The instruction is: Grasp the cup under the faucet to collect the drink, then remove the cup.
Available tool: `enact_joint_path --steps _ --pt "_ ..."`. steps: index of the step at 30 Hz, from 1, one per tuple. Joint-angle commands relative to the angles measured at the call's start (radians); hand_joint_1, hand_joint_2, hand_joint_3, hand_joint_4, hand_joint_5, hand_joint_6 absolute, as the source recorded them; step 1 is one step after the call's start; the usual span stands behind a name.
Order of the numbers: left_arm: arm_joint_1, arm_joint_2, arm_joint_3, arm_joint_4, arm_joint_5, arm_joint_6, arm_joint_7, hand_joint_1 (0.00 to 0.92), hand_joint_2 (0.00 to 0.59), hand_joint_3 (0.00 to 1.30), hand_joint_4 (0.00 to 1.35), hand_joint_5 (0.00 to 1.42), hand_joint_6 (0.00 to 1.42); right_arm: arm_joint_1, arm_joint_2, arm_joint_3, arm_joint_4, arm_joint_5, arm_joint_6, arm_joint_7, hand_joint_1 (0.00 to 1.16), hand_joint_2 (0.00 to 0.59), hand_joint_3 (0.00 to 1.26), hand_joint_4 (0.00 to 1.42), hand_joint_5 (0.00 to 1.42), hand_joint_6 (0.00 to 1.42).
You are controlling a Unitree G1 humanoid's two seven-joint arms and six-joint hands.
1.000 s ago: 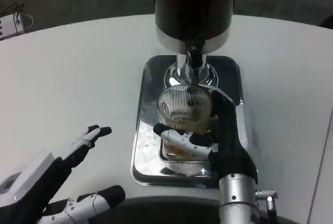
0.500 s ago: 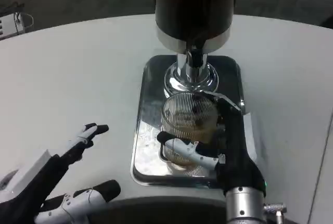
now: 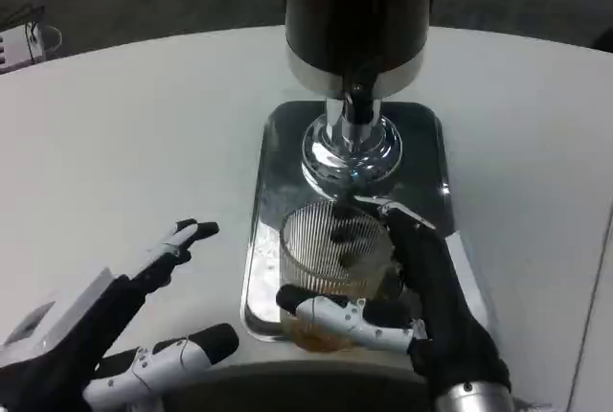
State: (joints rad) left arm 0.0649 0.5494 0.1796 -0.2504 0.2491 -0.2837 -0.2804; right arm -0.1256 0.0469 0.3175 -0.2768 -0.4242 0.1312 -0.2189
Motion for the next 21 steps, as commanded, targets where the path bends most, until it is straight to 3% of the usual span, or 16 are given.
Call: enact_joint_path --steps 1,7,11,16,21 --pt "-0.008 0.0 -0.017 -0.004 0.028 -0.008 0.016 0.0 0.055 0.12 0.02 0.12 0.2 0.072 -0.018 -0.006 -0.14 0.027 0.003 0.068 0.92 0.237 1.03 1.25 1.42 1.42" --pt "-0.011 -0.001 -0.029 -0.03 0.054 -0.01 0.021 0.0 0.055 0.12 0.02 0.12 0.2 0.143 -0.07 -0.052 -0.266 0.042 -0.027 0.123 0.92 0.239 1.04 1.27 1.42 1.42" --pt "-0.001 -0.007 -0.039 -0.065 0.067 -0.008 0.022 0.0 0.058 0.12 0.02 0.12 0.2 0.193 -0.13 -0.12 -0.358 0.079 -0.047 0.18 0.92 0.239 1.04 1.27 1.42 1.42" --pt "0.017 -0.013 -0.052 -0.115 0.085 -0.011 0.02 0.0 0.062 0.12 0.02 0.12 0.2 0.256 -0.209 -0.214 -0.448 0.119 -0.127 0.228 0.93 0.223 1.04 1.25 1.42 1.42" --pt "0.036 -0.018 -0.061 -0.17 0.106 -0.01 0.023 0.0 0.064 0.12 0.01 0.1 0.19 0.305 -0.253 -0.295 -0.511 0.19 -0.148 0.283 0.93 0.217 1.04 1.25 1.42 1.42"
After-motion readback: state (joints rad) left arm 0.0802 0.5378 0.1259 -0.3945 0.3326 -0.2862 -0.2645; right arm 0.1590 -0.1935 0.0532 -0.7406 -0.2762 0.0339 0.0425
